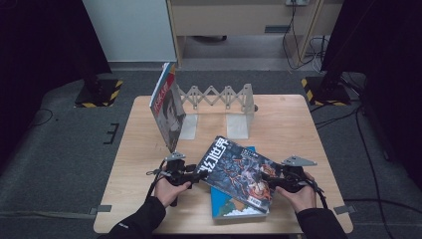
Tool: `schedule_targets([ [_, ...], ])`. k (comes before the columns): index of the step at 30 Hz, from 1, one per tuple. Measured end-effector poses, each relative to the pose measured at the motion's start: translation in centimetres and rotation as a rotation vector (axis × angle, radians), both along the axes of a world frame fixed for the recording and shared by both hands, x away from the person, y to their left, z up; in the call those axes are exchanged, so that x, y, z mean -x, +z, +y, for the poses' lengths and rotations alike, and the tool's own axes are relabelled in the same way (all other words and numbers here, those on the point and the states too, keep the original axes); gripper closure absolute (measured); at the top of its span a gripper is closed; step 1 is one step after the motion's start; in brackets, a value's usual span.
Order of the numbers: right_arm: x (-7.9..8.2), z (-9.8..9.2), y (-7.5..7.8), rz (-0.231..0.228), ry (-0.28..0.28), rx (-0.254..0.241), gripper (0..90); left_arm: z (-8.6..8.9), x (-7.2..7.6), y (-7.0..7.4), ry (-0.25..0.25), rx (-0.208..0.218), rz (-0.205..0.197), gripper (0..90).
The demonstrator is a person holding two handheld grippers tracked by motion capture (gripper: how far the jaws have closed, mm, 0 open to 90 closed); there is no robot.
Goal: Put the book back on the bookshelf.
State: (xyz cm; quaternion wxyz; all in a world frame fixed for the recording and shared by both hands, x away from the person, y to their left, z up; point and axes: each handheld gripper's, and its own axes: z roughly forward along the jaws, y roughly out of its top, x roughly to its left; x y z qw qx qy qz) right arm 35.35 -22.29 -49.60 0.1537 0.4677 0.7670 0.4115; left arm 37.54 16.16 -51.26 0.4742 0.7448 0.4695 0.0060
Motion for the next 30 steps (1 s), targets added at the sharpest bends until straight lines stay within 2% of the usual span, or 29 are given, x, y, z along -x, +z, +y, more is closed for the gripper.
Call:
schedule_targets([
  [7, 0.07, -0.02, -0.13, -0.006, 0.000, -0.005, 28.9, -0.28, -0.32, -0.33, -0.018, 0.045, 0.044, 33.0],
  [13, 0.12, 0.07, -0.25, -0.001, -0.010, -0.023, 27.8, -0.39, -0.51, -0.44, -0.031, 0.069, 0.075, 34.9],
  [15, 0.10, 0.16, -0.32, 0.003, -0.014, -0.026, 25.1, -0.38, -0.54, -0.44, -0.030, 0.074, 0.083, 35.4],
  [23, 0.13, 0.73, -0.50, 0.026, -0.014, -0.024, 12.8, -0.54, -0.30, -0.19, -0.025, 0.054, 0.077, 36.2],
  [26, 0.17, 0.83, -0.53, 0.032, 0.001, -0.024, 12.1, -0.57, -0.19, -0.11, -0.030, 0.044, 0.068, 35.9],
  [28, 0.18, 0.82, -0.57, 0.028, 0.001, -0.024, 12.1, -0.59, -0.24, -0.12, -0.048, 0.031, 0.036, 34.3],
  [30, 0.20, 0.80, -0.59, 0.027, 0.005, -0.023, 12.1, -0.54, -0.32, -0.17, -0.054, 0.035, 0.037, 33.9],
])
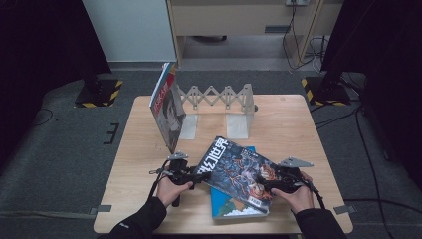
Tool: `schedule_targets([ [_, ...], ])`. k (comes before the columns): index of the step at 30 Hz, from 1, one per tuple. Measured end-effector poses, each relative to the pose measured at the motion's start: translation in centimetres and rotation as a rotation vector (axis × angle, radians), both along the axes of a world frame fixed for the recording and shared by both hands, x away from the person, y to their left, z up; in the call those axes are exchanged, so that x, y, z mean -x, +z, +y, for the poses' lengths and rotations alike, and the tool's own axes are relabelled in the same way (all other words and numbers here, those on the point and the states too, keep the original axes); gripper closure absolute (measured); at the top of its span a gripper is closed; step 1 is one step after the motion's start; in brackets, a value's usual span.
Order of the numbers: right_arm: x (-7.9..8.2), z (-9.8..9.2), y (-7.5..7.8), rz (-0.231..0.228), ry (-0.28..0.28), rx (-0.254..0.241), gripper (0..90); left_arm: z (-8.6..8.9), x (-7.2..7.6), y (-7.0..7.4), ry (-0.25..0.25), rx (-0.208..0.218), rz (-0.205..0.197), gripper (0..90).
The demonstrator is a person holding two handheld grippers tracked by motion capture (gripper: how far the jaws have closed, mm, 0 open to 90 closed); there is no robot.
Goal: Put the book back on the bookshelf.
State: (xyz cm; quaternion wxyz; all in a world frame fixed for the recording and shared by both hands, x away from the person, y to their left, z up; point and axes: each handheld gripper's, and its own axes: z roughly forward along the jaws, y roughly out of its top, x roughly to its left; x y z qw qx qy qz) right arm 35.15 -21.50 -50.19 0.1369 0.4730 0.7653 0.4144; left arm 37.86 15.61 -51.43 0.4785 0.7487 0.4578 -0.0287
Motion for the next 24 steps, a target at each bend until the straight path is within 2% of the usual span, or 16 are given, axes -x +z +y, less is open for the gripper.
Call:
schedule_targets([
  [4, 0.0, 0.0, 0.0, -0.004, 0.005, 0.002, 12.2, -0.1, -0.1, 0.0, 0.011, 0.015, 0.051, 33.5],
  [8, 0.0, 0.0, 0.1, -0.011, 0.008, 0.008, 12.9, 0.0, 0.0, 0.2, 0.008, 0.002, 0.066, 34.4],
  [12, 0.0, 0.1, 0.0, -0.017, 0.009, 0.007, 13.3, 0.1, 0.4, 0.6, -0.010, -0.009, 0.109, 36.1],
  [14, 0.0, 0.1, 0.0, -0.016, 0.010, 0.004, 13.2, 0.1, 0.5, 0.6, -0.014, -0.015, 0.107, 36.1],
  [17, 0.0, 0.0, 0.0, -0.020, 0.011, 0.002, 13.2, 0.1, 0.2, 0.3, -0.018, -0.003, 0.113, 33.6],
  [19, 0.0, 0.1, 0.0, -0.022, 0.009, 0.002, 13.3, -0.2, -0.1, -0.1, -0.023, 0.004, 0.101, 26.0],
  [20, 0.0, 0.1, 0.0, -0.022, 0.009, 0.003, 13.3, -0.3, -0.2, -0.3, -0.024, 0.018, 0.115, 25.0],
  [23, 0.0, 0.0, 0.0, -0.018, 0.011, 0.003, 13.3, -0.4, -0.2, -0.5, -0.033, 0.049, 0.138, 26.5],
  [24, 0.0, 0.0, 0.0, -0.018, 0.012, 0.003, 13.3, -0.4, -0.1, -0.4, -0.035, 0.058, 0.147, 30.2],
])
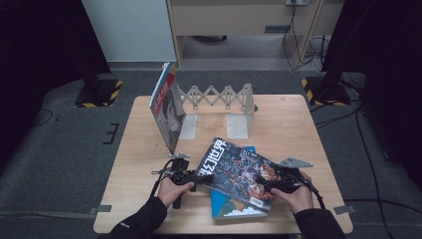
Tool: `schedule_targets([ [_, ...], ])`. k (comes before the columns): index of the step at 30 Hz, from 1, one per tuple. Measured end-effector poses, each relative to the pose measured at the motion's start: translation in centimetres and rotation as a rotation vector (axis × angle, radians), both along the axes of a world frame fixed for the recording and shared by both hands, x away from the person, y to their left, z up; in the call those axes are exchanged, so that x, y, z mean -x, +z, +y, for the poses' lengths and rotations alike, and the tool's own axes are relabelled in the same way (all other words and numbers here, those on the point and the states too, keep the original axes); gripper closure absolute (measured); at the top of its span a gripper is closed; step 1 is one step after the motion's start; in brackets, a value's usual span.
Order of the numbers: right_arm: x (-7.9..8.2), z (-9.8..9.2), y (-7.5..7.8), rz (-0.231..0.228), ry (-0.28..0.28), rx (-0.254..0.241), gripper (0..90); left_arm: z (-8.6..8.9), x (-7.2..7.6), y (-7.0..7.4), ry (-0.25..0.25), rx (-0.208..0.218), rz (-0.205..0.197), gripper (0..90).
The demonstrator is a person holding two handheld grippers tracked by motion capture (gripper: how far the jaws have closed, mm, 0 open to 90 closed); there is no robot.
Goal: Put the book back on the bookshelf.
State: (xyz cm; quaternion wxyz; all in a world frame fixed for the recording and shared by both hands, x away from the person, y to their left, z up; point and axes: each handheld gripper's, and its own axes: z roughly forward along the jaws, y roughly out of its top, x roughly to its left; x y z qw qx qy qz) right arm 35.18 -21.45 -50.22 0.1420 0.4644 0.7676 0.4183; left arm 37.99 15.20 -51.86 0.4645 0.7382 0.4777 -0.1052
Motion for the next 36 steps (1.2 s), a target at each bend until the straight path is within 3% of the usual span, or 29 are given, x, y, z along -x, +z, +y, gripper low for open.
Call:
schedule_targets([
  [5, 0.0, 0.0, 0.0, -0.003, 0.000, -0.003, 13.3, 0.2, 0.1, 0.4, -0.001, -0.005, 0.022, 35.3],
  [7, 0.0, 0.1, -0.1, -0.002, 0.000, -0.009, 13.4, 0.6, 0.2, 0.8, 0.004, 0.018, 0.036, 42.9],
  [9, 0.0, 0.3, -0.1, 0.000, 0.001, -0.011, 13.4, 1.0, 0.2, 1.5, 0.010, 0.067, 0.029, 49.5],
  [11, 0.0, 0.3, -0.1, -0.001, 0.004, -0.010, 13.5, 1.1, 0.2, 2.0, 0.006, 0.082, 0.022, 53.6],
  [17, 0.1, 0.4, -0.1, -0.004, 0.003, -0.012, 13.4, 1.0, 0.4, 2.0, 0.000, 0.083, 0.042, 54.0],
  [21, 0.0, 0.4, -0.2, -0.009, 0.009, -0.010, 13.5, 0.5, 0.4, 1.8, -0.010, 0.056, 0.033, 46.9],
  [23, 0.0, 0.4, -0.2, -0.008, 0.011, -0.013, 13.5, 0.2, 0.4, 1.8, -0.014, 0.068, 0.043, 45.9],
  [24, 0.1, 0.5, -0.2, -0.007, 0.010, -0.014, 13.5, 0.1, 0.3, 1.7, -0.018, 0.089, 0.055, 47.0],
  [27, 0.1, 0.5, -0.2, -0.006, 0.016, -0.016, 13.5, -0.4, 0.4, 1.8, -0.032, 0.086, 0.050, 49.1],
  [32, 0.0, 0.4, -0.2, -0.009, 0.013, -0.019, 13.7, -0.1, 0.3, 2.5, -0.030, 0.124, 0.051, 58.0],
  [36, 0.1, 0.1, 0.2, -0.014, 0.008, -0.022, 21.8, 0.0, 0.3, 3.3, -0.031, 0.148, 0.054, 64.0],
])
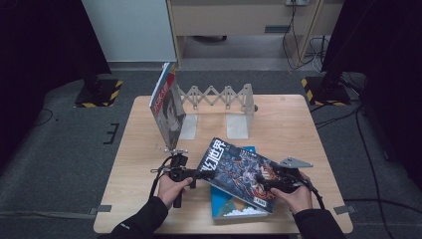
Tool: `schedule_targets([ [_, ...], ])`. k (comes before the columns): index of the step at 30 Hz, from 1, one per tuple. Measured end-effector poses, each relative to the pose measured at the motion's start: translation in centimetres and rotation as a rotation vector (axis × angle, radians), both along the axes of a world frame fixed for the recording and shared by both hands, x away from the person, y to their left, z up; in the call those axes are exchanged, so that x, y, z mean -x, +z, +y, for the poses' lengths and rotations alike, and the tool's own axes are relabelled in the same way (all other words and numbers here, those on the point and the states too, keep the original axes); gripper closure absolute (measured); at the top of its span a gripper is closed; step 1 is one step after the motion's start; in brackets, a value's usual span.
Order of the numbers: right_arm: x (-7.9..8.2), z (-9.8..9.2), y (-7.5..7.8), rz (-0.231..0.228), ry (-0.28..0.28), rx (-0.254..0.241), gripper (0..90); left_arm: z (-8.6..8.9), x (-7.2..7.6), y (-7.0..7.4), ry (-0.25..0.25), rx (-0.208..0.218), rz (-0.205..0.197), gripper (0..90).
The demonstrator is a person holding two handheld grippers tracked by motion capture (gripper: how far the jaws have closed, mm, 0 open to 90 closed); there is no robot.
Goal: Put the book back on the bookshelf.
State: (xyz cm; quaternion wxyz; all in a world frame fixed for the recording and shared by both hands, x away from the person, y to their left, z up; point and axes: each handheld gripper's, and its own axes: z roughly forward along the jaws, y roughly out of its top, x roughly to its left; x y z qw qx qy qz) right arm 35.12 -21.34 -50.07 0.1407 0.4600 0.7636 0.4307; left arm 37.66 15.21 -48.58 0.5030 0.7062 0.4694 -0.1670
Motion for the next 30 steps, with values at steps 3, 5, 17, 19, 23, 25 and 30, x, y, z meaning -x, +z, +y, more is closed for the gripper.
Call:
schedule_targets([
  [3, 0.0, -0.5, 0.2, -0.005, -0.016, 0.002, 22.7, 0.1, 0.0, 0.5, 0.000, 0.023, 0.005, 68.7],
  [5, -0.1, -0.8, 0.3, -0.008, -0.032, -0.009, 22.8, 0.0, 0.1, 0.9, 0.001, 0.023, 0.000, 70.0],
  [17, -0.4, -3.2, 0.4, -0.023, -0.108, 0.001, 22.0, 0.2, 0.1, 2.6, 0.023, 0.024, -0.010, 73.9],
  [19, -0.4, -3.6, 0.4, -0.024, -0.118, 0.008, 22.0, 0.3, 0.1, 2.8, 0.026, 0.021, -0.010, 74.2],
  [23, -0.5, -4.4, 0.3, -0.024, -0.138, 0.021, 21.9, 0.4, 0.1, 3.2, 0.037, 0.027, -0.002, 75.2],
  [25, -0.5, -4.8, 0.1, -0.023, -0.148, 0.028, 21.9, 0.6, 0.1, 3.5, 0.044, 0.029, 0.002, 75.7],
  [30, -0.7, -5.7, -0.1, -0.012, -0.169, 0.051, 21.9, 1.1, -0.2, 4.5, 0.064, 0.036, -0.013, 77.4],
])
